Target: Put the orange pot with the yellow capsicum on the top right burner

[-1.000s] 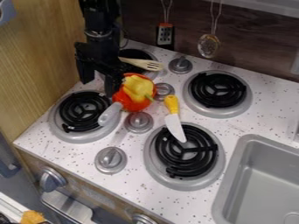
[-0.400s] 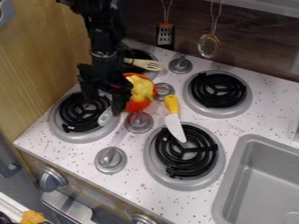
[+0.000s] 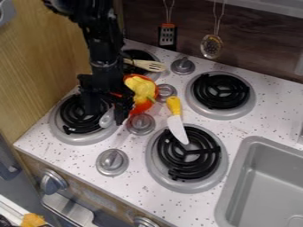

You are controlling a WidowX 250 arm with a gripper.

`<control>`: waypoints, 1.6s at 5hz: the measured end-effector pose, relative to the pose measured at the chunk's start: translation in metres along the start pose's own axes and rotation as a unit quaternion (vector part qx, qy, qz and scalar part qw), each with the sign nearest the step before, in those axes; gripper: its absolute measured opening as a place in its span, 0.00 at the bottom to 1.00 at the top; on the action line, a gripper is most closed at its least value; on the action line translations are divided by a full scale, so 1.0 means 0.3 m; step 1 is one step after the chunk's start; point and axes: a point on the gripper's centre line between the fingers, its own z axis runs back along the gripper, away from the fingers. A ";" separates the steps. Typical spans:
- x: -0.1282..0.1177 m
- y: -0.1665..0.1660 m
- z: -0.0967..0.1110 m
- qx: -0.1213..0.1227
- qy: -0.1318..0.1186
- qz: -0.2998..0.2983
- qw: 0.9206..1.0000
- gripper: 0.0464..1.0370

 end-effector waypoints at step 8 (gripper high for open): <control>-0.058 0.000 0.004 0.031 -0.020 0.028 0.999 0.34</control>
